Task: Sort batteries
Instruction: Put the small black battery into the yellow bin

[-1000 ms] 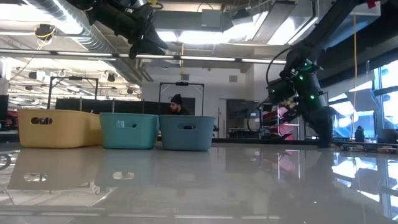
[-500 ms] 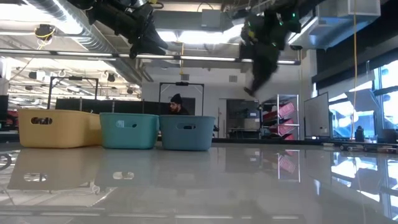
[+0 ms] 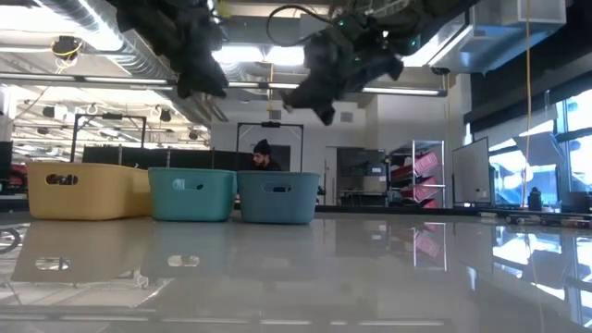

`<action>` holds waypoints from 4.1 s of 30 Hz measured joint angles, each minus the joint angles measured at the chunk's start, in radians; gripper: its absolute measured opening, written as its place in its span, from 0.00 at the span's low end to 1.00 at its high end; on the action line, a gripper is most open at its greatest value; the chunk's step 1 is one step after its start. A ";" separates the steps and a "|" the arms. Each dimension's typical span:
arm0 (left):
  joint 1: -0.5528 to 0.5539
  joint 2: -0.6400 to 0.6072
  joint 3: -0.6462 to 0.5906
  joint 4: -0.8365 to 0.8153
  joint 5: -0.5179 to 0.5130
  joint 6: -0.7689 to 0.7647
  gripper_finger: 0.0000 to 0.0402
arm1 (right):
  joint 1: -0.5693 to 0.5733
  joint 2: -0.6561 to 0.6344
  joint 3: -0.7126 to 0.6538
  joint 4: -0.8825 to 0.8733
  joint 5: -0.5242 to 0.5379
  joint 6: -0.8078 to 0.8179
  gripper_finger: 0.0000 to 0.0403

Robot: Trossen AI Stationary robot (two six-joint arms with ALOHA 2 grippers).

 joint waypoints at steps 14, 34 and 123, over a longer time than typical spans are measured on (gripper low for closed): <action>-0.107 -0.051 -0.315 0.776 0.084 -0.399 0.33 | 0.000 0.067 0.000 0.277 -0.179 0.267 0.04; -0.218 0.051 -0.330 0.909 -0.136 -0.607 0.33 | 0.000 0.066 0.000 0.259 -0.122 0.293 0.04; -0.185 -0.022 -0.330 0.769 -0.237 -0.483 0.04 | -0.133 0.056 0.002 0.206 -0.190 0.322 0.43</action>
